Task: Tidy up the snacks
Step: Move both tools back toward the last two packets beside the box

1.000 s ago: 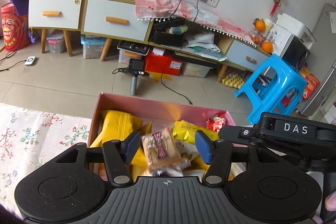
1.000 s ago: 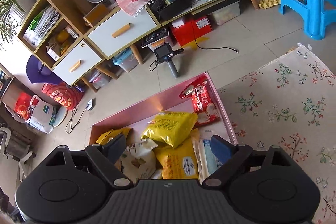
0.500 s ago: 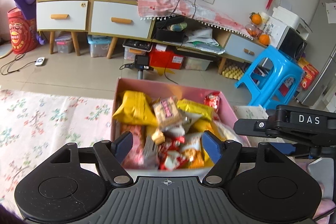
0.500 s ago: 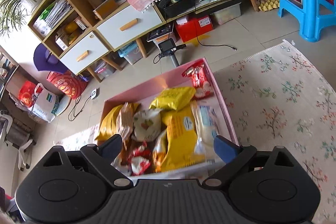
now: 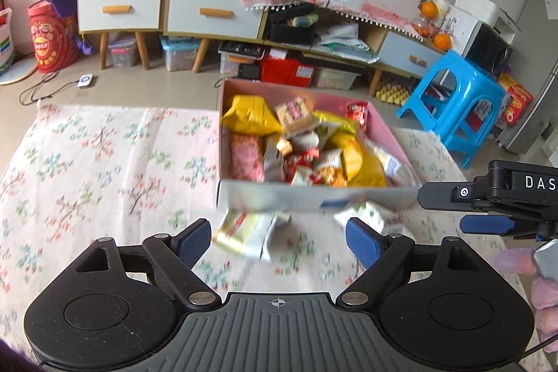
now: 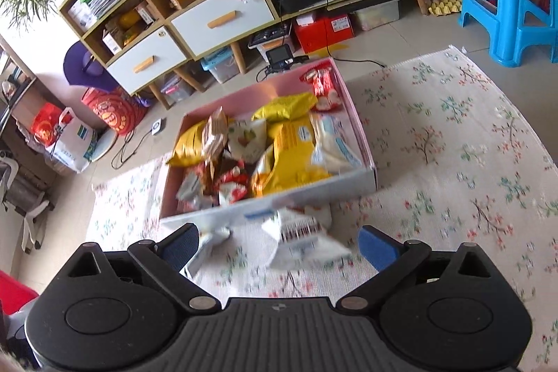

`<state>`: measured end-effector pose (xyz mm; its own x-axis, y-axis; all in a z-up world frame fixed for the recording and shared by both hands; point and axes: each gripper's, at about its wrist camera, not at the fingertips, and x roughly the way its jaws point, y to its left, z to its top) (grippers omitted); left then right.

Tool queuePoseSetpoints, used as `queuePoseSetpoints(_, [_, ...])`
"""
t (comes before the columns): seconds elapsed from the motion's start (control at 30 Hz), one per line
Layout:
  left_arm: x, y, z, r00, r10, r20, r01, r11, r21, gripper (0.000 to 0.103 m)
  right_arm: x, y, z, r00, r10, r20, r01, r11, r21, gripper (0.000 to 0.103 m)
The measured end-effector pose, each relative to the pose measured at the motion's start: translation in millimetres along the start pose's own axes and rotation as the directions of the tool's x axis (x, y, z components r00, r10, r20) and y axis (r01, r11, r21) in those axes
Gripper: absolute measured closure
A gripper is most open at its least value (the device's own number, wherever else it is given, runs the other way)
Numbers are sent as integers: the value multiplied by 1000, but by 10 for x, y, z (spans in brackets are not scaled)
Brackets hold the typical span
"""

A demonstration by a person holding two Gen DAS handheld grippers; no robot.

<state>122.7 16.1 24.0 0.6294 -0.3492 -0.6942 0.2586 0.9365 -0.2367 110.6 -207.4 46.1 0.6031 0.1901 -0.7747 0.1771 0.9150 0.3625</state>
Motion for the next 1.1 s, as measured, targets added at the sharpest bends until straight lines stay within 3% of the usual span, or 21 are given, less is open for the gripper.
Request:
queuePoseSetpoints(0.37, [-115, -10, -351, 1000, 29, -13, -28, 997, 75, 9, -15, 33, -413, 999, -45, 15, 46, 991, -129, 11])
queuePoseSetpoints(0.53, [-102, 28, -494, 999, 41, -31, -38, 994, 105, 8, -27, 55, -546, 995, -75, 66, 89, 964, -252, 10])
queuePoseSetpoints(0.73, [-94, 145, -656, 998, 60, -35, -56, 993, 109, 7, -5, -40, -665, 992, -92, 87, 115, 942, -314, 10])
queuePoseSetpoints(1.1, [115, 205, -942, 992, 109, -56, -96, 974, 207, 7, 211, -205, -928, 986, -159, 54, 166, 882, -441, 10])
